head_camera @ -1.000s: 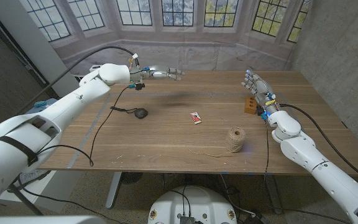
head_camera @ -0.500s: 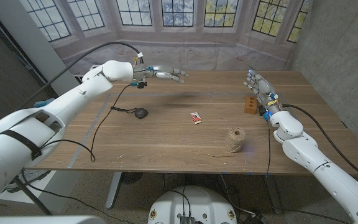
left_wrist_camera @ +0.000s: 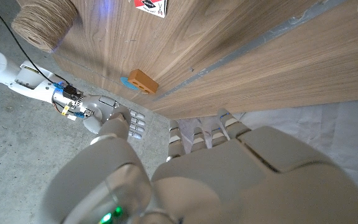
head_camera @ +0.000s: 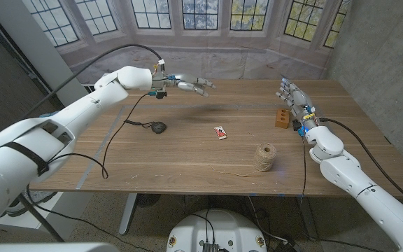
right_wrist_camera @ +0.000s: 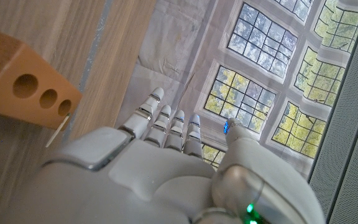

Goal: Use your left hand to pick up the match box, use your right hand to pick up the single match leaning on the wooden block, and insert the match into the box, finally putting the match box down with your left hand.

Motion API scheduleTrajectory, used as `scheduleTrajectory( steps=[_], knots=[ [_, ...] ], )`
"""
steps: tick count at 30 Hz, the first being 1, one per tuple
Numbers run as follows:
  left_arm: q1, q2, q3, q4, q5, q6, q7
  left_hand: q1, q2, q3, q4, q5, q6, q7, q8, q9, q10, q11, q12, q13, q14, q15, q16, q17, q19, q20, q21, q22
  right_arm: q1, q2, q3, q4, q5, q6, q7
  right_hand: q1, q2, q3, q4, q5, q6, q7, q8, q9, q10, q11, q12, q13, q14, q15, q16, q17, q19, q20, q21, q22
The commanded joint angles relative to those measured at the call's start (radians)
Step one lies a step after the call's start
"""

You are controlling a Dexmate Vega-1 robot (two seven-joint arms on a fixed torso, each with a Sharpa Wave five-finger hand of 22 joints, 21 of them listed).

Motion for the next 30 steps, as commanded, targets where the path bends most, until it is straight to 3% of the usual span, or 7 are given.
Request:
scheduleTrajectory(
  steps=[1,13,30],
  knots=[
    [-0.052,-0.025,0.035,0.056,0.058,-0.077,-0.022,0.02,-0.004,0.002,-0.011,-0.002,0.005,-0.013,0.01,0.005,-0.001,-0.013,0.003,0.003,-0.005,-0.01,-0.001,0.005,0.002,-0.005,-0.002,0.002,-0.032,-0.009,0.012,-0.044,-0.007,-0.019,-0.03,0.009,-0.001,0.006,-0.004,-0.003,0.001,0.003,0.003,0.006,0.004,0.007,0.003,0.005,0.009,-0.033,0.007,0.002,0.007,-0.03,0.005,0.005],
    [-0.126,-0.064,0.092,0.137,0.152,-0.153,-0.028,0.054,-0.021,0.002,-0.026,-0.001,0.002,-0.029,0.01,0.005,-0.008,-0.024,0.001,0.003,-0.009,-0.014,-0.001,0.006,-0.001,-0.012,-0.006,0.001,-0.041,-0.006,0.016,-0.057,-0.014,-0.024,-0.048,0.008,0.001,0.009,-0.003,-0.004,0.001,0.006,0.002,0.006,0.005,0.013,0.003,0.006,0.011,-0.03,0.009,0.003,0.009,-0.029,0.005,0.005],
    [-0.266,-0.168,0.19,0.376,0.247,-0.337,0.015,0.107,-0.058,-0.002,-0.032,0.006,0.023,-0.042,0.019,0.005,-0.003,-0.034,0.005,0.003,0.004,-0.017,0.005,0.007,0.019,-0.012,-0.002,0.001,-0.044,0.009,0.018,-0.05,-0.021,-0.02,-0.068,0.007,0.001,0.01,-0.002,-0.004,0.002,0.008,0.002,0.006,0.004,0.014,0.002,0.006,0.012,-0.029,0.01,0.005,0.011,-0.029,0.005,0.005]
  ],
)
